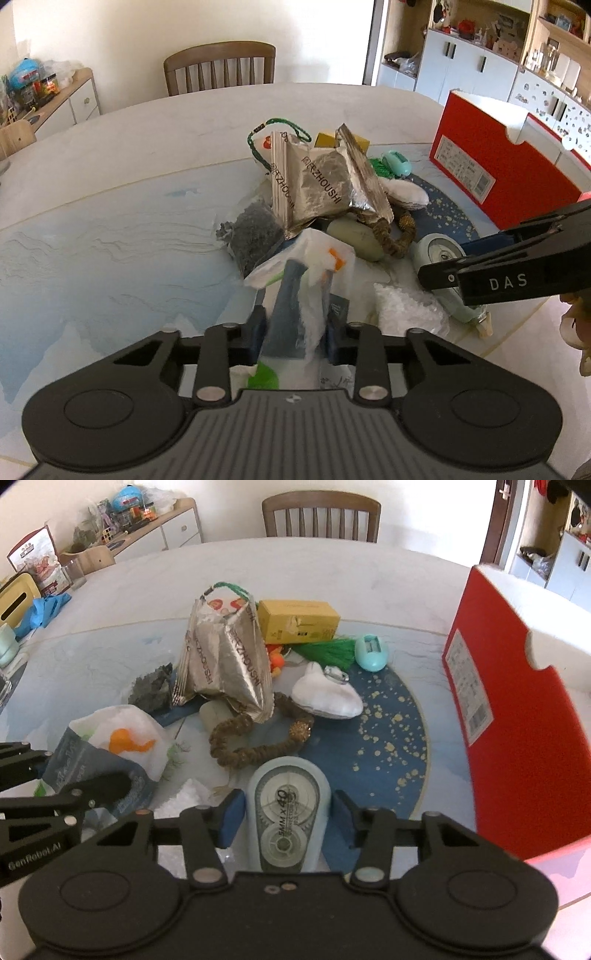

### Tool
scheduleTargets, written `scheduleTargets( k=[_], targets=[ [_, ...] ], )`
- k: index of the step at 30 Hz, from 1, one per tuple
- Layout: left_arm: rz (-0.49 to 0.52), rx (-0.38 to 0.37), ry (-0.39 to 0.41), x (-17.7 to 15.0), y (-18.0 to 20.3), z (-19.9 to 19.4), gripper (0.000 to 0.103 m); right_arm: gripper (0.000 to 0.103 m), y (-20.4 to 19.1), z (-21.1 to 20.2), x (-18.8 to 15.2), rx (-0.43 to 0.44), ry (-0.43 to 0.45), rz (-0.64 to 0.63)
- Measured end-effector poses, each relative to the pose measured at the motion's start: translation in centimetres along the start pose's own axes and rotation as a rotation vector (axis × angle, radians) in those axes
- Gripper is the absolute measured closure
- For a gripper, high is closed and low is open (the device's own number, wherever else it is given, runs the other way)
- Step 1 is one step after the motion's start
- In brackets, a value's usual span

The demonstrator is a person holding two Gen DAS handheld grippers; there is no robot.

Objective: Organize objects
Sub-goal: 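Grasp the white printed plastic bag with left tool while right grasps the blue correction tape, then carry the bag and the correction tape over the red-and-white box with both tools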

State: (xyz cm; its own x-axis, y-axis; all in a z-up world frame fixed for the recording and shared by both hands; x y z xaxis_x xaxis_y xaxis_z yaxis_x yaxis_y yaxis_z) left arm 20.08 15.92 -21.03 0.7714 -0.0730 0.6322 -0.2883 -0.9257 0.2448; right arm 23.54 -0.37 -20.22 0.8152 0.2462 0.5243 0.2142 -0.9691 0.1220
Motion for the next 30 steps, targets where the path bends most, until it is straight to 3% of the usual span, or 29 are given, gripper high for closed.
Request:
scheduleTargets(
  k=[16, 30],
  targets=[
    [0.022, -0.033, 0.036, 3.1, 3.4, -4.6, 0.077, 0.054, 3.7, -7.6, 1.3, 0.050, 0.094, 0.070],
    [0.094, -0.093, 0.071, 7.8, 11.1, -3.9, 0.077, 0.054, 11.7, -11.5, 3.8, 0.035, 0.175, 0.093]
  ],
)
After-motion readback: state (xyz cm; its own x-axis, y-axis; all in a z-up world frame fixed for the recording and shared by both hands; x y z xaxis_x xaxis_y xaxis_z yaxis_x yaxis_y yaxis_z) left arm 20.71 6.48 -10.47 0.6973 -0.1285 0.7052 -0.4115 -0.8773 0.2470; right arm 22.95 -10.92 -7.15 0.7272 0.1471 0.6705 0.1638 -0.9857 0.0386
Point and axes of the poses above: each gripper's, at about its wrist camera, not at the fingertips, and z roughly the way its jaws point, y to its right, x to its top, the point moved 6 cm from there along z, roughly the way its jaws point, and after that the axes turned 14 degrees about -x, right-handed, at the moved point
